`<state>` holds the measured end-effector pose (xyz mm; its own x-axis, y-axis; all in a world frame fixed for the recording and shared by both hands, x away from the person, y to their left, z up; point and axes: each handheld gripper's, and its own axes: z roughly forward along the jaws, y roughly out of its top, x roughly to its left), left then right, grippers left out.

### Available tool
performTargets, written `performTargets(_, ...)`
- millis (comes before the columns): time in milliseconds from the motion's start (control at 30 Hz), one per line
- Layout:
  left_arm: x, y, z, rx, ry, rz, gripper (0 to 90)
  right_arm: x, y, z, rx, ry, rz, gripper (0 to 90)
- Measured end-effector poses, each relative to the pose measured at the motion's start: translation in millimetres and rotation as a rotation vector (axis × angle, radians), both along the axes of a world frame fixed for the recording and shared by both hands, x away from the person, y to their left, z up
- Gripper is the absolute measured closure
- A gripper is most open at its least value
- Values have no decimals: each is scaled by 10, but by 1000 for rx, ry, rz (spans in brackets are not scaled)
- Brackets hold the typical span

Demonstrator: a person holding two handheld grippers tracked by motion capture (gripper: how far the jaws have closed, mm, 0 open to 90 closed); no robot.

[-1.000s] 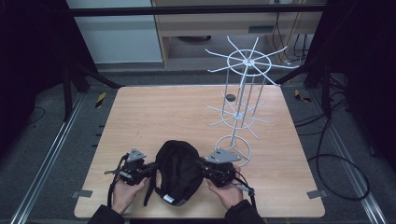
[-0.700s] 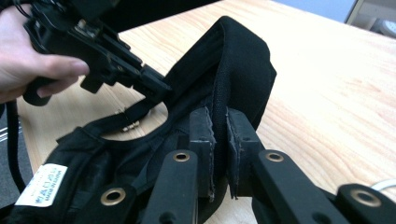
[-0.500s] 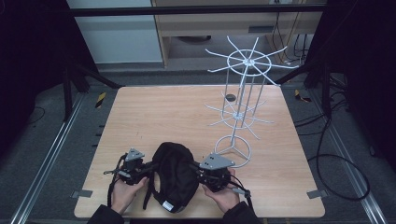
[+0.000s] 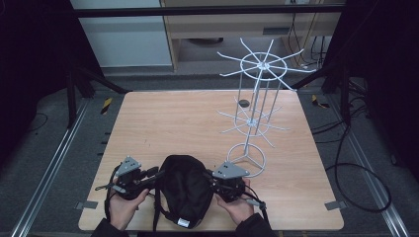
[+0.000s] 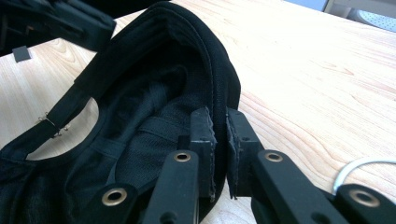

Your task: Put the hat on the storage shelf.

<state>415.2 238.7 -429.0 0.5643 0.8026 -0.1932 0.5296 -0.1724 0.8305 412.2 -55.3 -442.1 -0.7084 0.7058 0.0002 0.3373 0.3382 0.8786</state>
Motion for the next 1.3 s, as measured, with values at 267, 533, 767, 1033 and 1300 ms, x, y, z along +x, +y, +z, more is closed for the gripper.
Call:
performTargets(267,31,-315,23,-46,10,-30,543,-13,3,1,-1,-8,26,827)
performTargets(533,103,-504,37,-89,3,-26,455,-50,49,-15,-8,-14,70,827)
performTargets(767,136,-540,37,-163,31,-7,400,-62,79,-41,-8,-21,99,829)
performTargets(1033,165,-577,49,-182,43,15,375,-86,149,-80,-15,-27,157,828)
performTargets(1300,219,-684,-6,-113,60,42,361,-107,203,-98,-32,-26,198,826)
